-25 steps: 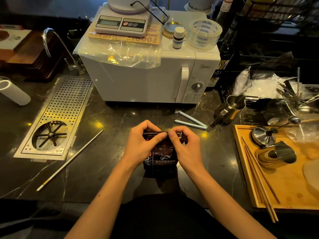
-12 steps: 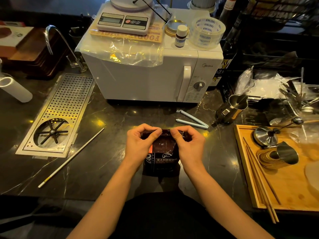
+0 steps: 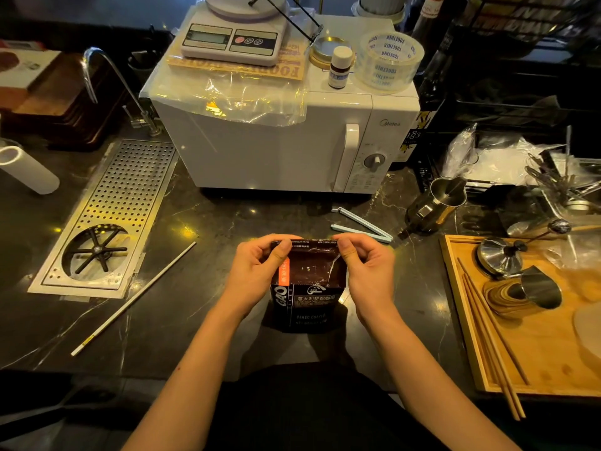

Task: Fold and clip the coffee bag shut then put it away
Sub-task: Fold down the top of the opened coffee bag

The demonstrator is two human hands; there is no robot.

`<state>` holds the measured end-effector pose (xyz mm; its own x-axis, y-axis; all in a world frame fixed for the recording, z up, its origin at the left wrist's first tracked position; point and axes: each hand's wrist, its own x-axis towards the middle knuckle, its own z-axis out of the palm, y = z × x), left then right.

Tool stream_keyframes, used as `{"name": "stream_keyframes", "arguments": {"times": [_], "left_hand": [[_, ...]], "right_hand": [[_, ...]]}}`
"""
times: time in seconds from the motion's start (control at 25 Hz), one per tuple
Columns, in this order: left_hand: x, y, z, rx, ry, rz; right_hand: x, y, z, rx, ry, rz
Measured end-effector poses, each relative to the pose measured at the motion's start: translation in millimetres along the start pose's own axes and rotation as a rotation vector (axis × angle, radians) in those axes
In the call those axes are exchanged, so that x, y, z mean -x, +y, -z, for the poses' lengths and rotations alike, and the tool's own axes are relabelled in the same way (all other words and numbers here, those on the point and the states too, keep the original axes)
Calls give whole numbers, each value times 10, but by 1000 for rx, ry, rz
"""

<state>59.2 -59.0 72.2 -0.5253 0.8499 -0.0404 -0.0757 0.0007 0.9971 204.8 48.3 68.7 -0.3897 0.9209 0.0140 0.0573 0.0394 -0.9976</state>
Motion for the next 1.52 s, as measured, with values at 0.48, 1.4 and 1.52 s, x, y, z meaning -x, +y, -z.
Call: {"name": "stream_keyframes", "arguments": {"times": [0.48, 1.4, 1.52], "left_hand": [[17, -138, 23, -4, 110, -10], [-11, -115, -93, -92, 209, -95], [-41, -114, -129, -96, 231, -89]], "right_hand": [[89, 150, 24, 13, -154, -31], [25, 18, -209, 96, -133, 128], [-35, 30, -127, 64, -197, 94]]}}
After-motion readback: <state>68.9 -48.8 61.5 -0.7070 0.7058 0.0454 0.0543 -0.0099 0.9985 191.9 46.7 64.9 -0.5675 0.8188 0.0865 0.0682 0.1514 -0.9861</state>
